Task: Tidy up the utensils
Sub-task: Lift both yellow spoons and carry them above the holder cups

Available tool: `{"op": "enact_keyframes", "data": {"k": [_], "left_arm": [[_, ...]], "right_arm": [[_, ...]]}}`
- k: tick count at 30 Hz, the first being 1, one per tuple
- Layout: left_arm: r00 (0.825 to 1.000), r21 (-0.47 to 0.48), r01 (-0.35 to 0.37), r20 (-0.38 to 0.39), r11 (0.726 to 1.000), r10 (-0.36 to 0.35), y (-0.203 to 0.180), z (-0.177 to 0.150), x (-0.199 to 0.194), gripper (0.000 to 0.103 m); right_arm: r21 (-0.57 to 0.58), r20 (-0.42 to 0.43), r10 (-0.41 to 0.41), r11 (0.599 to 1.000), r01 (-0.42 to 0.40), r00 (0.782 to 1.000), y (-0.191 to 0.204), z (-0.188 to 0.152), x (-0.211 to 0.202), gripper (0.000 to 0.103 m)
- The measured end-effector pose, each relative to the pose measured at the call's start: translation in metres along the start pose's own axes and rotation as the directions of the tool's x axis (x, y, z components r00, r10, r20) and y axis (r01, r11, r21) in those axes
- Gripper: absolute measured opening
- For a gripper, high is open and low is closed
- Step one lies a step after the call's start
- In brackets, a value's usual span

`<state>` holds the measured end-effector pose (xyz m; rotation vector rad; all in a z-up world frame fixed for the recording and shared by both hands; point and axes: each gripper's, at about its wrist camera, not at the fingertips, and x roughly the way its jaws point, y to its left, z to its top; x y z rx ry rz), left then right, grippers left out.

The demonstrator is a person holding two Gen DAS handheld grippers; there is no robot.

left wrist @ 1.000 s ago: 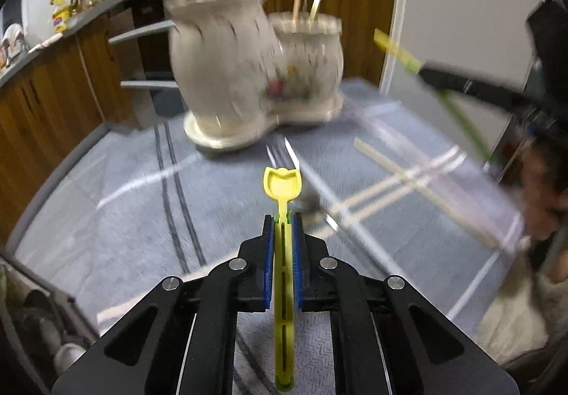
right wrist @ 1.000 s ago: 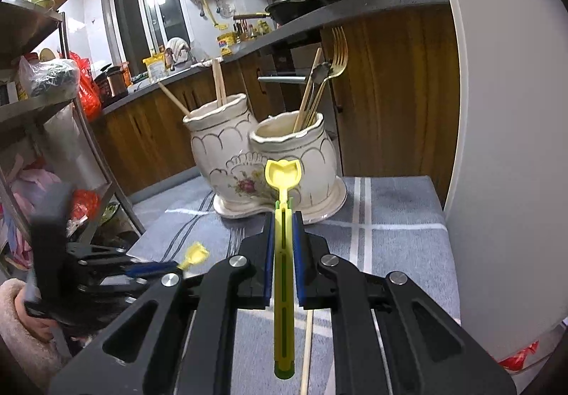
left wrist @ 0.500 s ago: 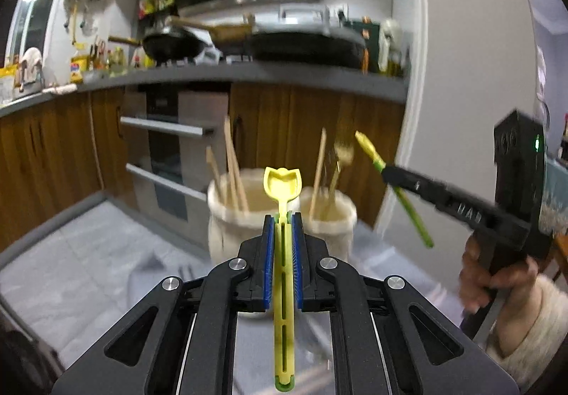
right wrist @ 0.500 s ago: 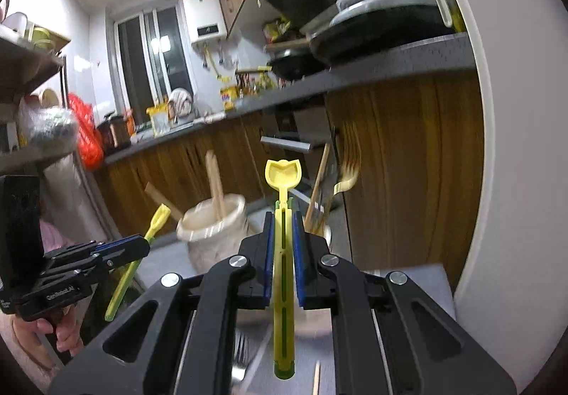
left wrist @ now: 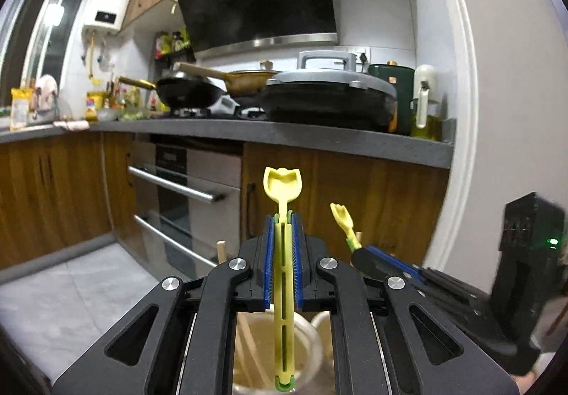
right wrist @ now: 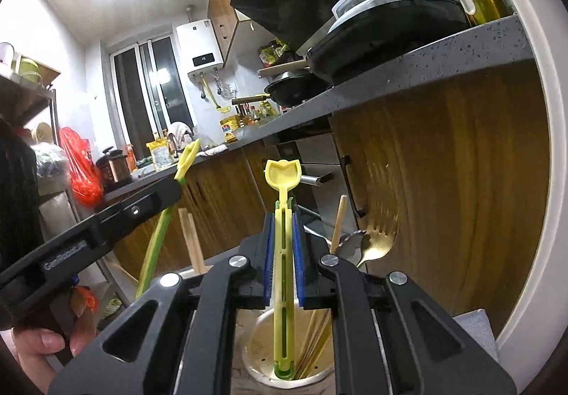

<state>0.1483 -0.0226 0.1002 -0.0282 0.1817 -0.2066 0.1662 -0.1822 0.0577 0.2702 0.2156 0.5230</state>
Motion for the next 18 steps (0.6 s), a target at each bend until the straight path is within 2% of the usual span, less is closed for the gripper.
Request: {"op": "enact_keyframes", "data": {"k": [3,7,18], "left_arm": [[0.996,0.038,-0.062,0.059,0.997,0.06,-0.003,-0.009,0.005,0.01],[0.988,0.1,-0.103,0.127,0.99,0.09,-0.011,-0.016,0.001,0.01],[0.99,0.049,-0.098,0.109,0.994,0.092,0.002,-0.025,-0.004,0.01]], "right_arm": [[-0.014,-0.004,-0.039,0.999,0.039,0.999,0.002,-0.008,0.005,0.01],[-0.062,-0.005,-0.066,0.996,0.066,0.998,0.006,-0.014,0.009,0.01],[-0.17,0.05,-0.068,0.983,0.075,0.996,0.024,-0.021,-0.007,0.01]]}}
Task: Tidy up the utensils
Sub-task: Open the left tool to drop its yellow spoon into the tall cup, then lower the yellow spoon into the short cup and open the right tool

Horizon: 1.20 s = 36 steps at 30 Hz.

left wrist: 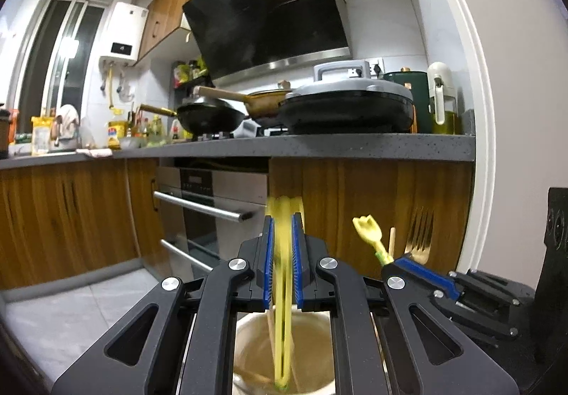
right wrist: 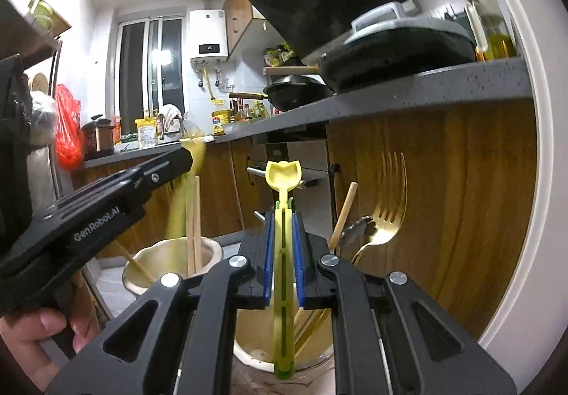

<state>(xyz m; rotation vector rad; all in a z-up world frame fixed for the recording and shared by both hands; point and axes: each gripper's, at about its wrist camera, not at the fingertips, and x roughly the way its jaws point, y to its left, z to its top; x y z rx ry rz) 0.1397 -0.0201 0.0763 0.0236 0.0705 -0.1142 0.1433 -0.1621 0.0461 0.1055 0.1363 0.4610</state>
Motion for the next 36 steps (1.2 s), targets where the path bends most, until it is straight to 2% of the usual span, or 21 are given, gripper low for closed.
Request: {"op": "enact_keyframes", "data": {"k": [6,12,16,20,25,27,30,36], "left_arm": [[1.0,-0.04,0.02,-0.02,0.999,-0.021,0.006,-0.01,-0.007,0.01],[0.999,-0.024,0.054,0.002,0.998,-0.054,-0.001,-0.011,-0.027,0.01],[0.997,-0.049,0.082,0.009,0.995,-0.082,-0.001,-0.009,-0.035,0.01],[0.995,-0.061,0.101,-0.001,0.993,-0.102,0.003,-0.008,-0.038,0.016],[0.991,-0.083,0.132,0.001,0.988,-0.133,0.01,-0.008,-0.054,0.032],[0.99,-0.096,0.141,0.001,0.985,-0.141,0.013,-0.008,-0.059,0.033],[0.986,-0.113,0.166,0.014,0.98,-0.165,0.016,-0.006,-0.067,0.033],[0.981,-0.131,0.192,0.022,0.973,-0.19,0.017,-0.004,-0.069,0.039]], "right_arm": [[-0.019,-0.009,-0.003,1.0,0.003,1.0,0.0,-0.007,0.003,0.01],[-0.018,-0.005,-0.01,1.0,0.01,1.0,0.001,-0.009,0.007,0.01],[-0.026,-0.027,-0.013,1.0,0.012,1.0,0.001,-0.01,0.006,0.01],[-0.02,-0.041,-0.014,1.0,0.014,0.999,0.001,-0.007,0.0,0.01],[0.018,-0.055,0.016,1.0,-0.016,0.998,-0.004,-0.005,-0.009,0.01],[0.026,-0.037,0.031,0.999,-0.03,0.999,-0.003,-0.004,-0.007,0.01],[0.003,-0.024,0.012,1.0,-0.012,1.0,0.002,-0.006,0.002,0.01],[-0.059,-0.049,-0.03,0.998,0.027,0.998,0.012,-0.016,0.025,0.009]]}}
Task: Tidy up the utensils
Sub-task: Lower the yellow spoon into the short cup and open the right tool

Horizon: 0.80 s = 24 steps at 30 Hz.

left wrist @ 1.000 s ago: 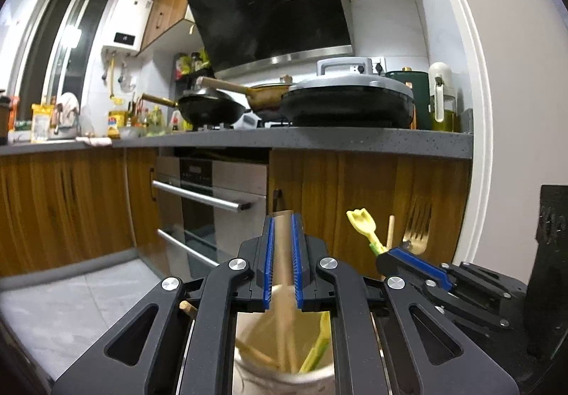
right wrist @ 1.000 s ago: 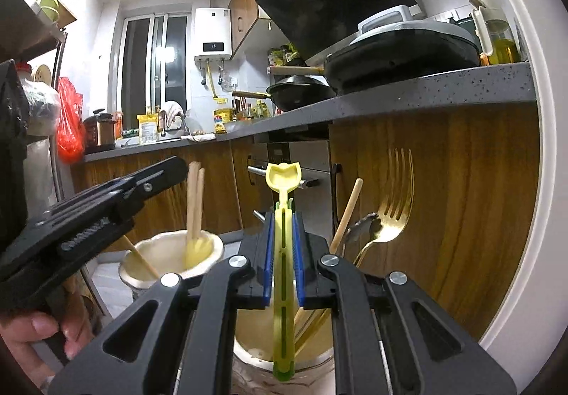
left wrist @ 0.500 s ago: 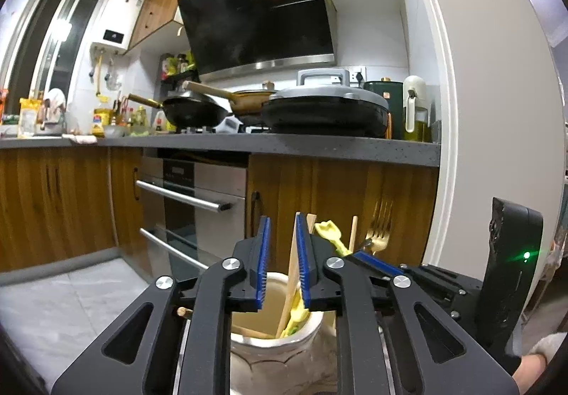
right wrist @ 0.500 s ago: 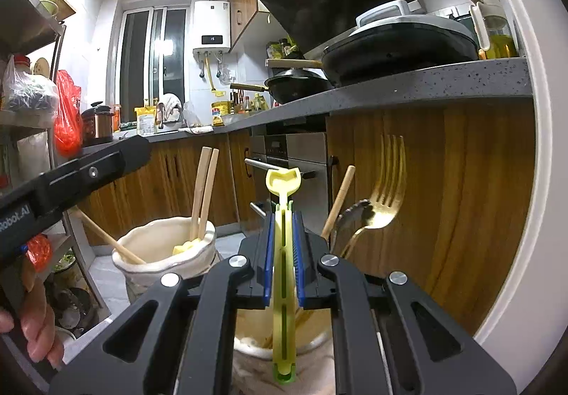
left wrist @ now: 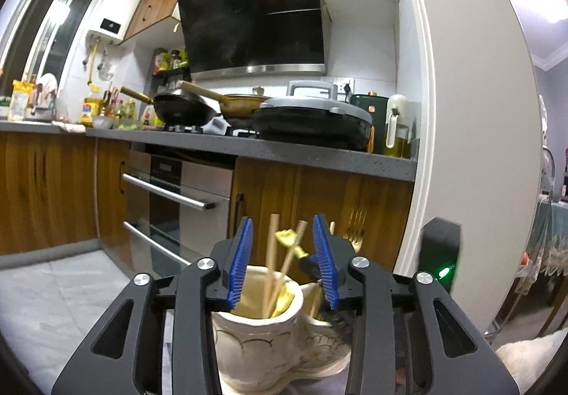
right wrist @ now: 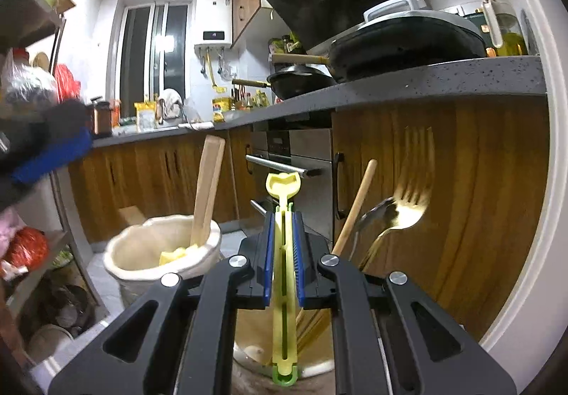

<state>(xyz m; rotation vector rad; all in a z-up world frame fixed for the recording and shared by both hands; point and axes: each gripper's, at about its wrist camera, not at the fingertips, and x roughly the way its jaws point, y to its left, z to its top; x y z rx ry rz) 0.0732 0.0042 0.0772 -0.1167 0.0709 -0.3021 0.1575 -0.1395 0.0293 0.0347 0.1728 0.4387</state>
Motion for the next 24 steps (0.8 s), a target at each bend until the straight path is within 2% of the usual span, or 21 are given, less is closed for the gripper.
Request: {"op": "enact_keyframes", "data": {"k": [8,14,16,18,20,24], "left_arm": [[1.0,-0.027,0.025,0.016,0.999,-0.025,0.007,0.004,-0.015,0.041],[0.999,-0.054,0.029,-0.016,0.998,-0.03,0.015,0.0,-0.02,0.041],[0.999,-0.054,0.017,-0.029,0.998,-0.019,0.018,-0.002,-0.023,0.041],[0.999,-0.061,0.013,-0.038,0.998,-0.015,0.022,-0.004,-0.024,0.041],[0.999,-0.081,0.014,-0.047,0.997,-0.017,0.028,-0.004,-0.024,0.041],[0.998,-0.108,0.02,-0.054,0.994,-0.026,0.034,-0.003,-0.025,0.041]], "right_arm": [[-0.039,-0.026,-0.013,0.999,0.012,1.0,0.001,-0.009,-0.014,0.009],[0.041,-0.029,0.038,0.998,-0.037,0.999,-0.007,-0.004,-0.024,0.009],[0.082,-0.075,0.039,0.996,-0.033,0.996,-0.013,-0.002,-0.022,0.009],[0.099,-0.166,0.05,0.995,-0.034,0.985,-0.015,0.003,-0.017,0.009],[0.053,-0.236,0.03,0.998,-0.018,0.971,-0.01,0.005,-0.012,0.009],[-0.049,-0.316,-0.018,0.999,0.002,0.949,0.003,0.007,-0.005,0.009]]}}
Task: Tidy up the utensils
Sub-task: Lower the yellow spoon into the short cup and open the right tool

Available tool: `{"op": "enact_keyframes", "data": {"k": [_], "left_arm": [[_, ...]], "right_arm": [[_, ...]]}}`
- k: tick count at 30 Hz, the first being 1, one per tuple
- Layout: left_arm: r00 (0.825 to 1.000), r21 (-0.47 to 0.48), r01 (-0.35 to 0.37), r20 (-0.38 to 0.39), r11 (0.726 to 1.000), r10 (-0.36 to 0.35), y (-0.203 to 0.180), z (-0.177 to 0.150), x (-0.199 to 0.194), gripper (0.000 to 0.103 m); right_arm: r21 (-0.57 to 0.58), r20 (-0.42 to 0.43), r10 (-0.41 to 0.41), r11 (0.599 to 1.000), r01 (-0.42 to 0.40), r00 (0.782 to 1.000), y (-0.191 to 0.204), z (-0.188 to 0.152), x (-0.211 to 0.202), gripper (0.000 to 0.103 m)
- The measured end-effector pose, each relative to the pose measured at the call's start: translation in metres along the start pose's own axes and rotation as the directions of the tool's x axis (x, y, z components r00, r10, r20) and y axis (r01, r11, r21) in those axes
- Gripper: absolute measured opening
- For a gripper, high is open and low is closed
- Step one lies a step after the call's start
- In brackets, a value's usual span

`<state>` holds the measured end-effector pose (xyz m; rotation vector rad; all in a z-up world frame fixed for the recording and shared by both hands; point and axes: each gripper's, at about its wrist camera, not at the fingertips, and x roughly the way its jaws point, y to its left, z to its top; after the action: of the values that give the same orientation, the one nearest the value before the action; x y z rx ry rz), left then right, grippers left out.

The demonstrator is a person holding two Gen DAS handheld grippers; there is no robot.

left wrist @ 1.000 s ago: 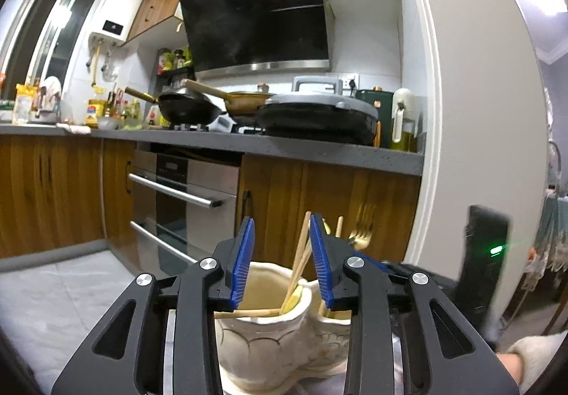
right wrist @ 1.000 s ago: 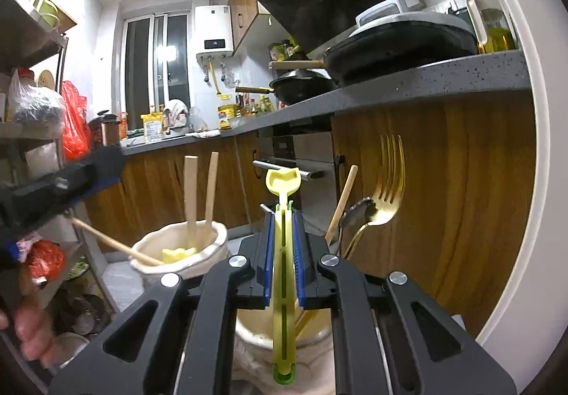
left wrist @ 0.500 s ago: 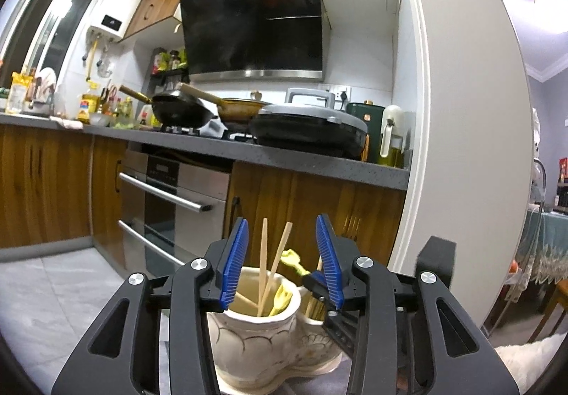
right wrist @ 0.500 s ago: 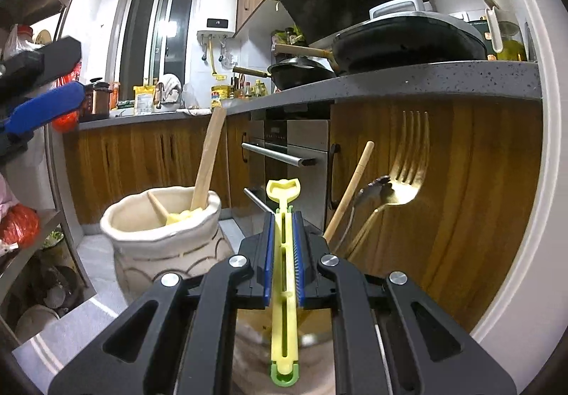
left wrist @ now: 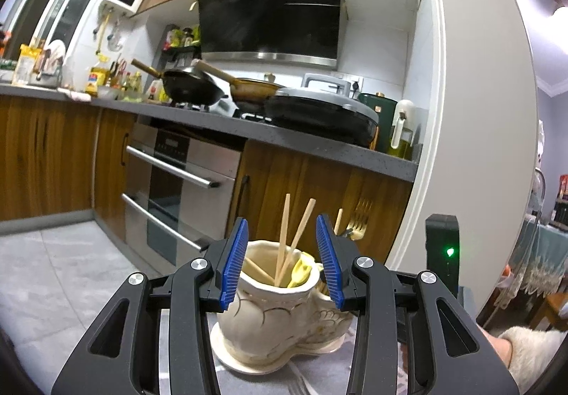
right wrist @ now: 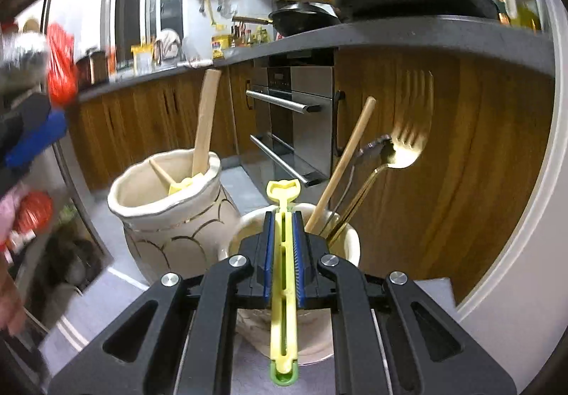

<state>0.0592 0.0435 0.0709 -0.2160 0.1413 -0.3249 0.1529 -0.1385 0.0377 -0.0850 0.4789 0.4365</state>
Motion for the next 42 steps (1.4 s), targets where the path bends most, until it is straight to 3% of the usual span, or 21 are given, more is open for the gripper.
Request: {"op": "enact_keyframes", "data": {"k": [5,9,11,13,15,16,17,18,25,27,29,33,35,42], "left_arm": [[1.0,-0.002,0.001,0.0,1.0,-0.001,0.0,0.001,0.0,0.041],[1.0,-0.01,0.007,-0.002,1.0,-0.007,0.0,0.002,-0.001,0.041],[1.0,-0.012,0.008,0.001,1.0,-0.008,0.0,0.003,-0.001,0.041],[1.0,-0.012,0.012,0.0,1.0,-0.012,-0.001,0.003,-0.001,0.041],[1.0,-0.012,0.008,0.0,1.0,-0.008,-0.001,0.003,-0.001,0.041],[1.0,-0.012,0.01,-0.002,1.0,-0.01,-0.001,0.003,0.0,0.041],[1.0,-0.012,0.01,-0.005,1.0,-0.01,-0.001,0.003,0.0,0.042],[1.0,-0.012,0.008,-0.005,1.0,-0.008,-0.001,0.004,0.0,0.042],[1.0,-0.018,0.007,0.0,1.0,-0.007,-0.002,0.006,0.001,0.042],[1.0,-0.023,0.005,0.003,1.0,-0.005,-0.002,0.007,0.001,0.042],[1.0,-0.028,0.003,0.006,1.0,-0.003,-0.001,0.007,0.0,0.042],[1.0,-0.029,0.004,0.006,1.0,-0.004,-0.001,0.006,0.001,0.042],[1.0,-0.026,0.004,0.002,1.0,-0.004,-0.002,0.004,0.0,0.042],[1.0,-0.021,0.012,-0.009,1.0,-0.012,-0.002,0.001,0.003,0.042]], "right_arm": [[-0.036,-0.144,-0.006,0.999,0.001,0.99,0.003,0.018,0.01,0.01],[-0.025,-0.307,0.024,0.999,-0.033,0.952,0.004,0.027,0.023,0.01],[-0.057,-0.329,0.0,0.998,-0.019,0.944,0.008,0.03,0.025,0.011],[-0.086,-0.354,-0.023,0.996,-0.009,0.935,0.012,0.032,0.027,0.016],[-0.083,-0.384,-0.021,0.996,-0.012,0.923,0.013,0.036,0.032,0.032],[-0.086,-0.387,-0.031,0.996,-0.003,0.921,0.013,0.038,0.034,0.032],[-0.096,-0.384,-0.047,0.995,0.011,0.922,0.013,0.039,0.035,0.03],[-0.109,-0.38,-0.062,0.994,0.022,0.923,0.013,0.04,0.036,0.009],[-0.061,-0.271,-0.05,0.998,0.035,0.961,0.009,0.05,0.025,0.009],[-0.019,-0.161,-0.027,1.0,0.024,0.987,0.006,0.053,0.015,0.009],[0.027,-0.057,-0.011,1.0,0.012,0.998,0.001,0.056,0.008,0.009],[0.09,0.148,-0.017,0.996,0.003,0.989,-0.007,0.051,0.0,0.009],[0.116,0.194,-0.026,0.993,0.003,0.981,-0.01,0.045,0.001,0.009],[0.094,0.237,-0.07,0.994,0.049,0.969,-0.008,0.026,0.019,0.009]]}}
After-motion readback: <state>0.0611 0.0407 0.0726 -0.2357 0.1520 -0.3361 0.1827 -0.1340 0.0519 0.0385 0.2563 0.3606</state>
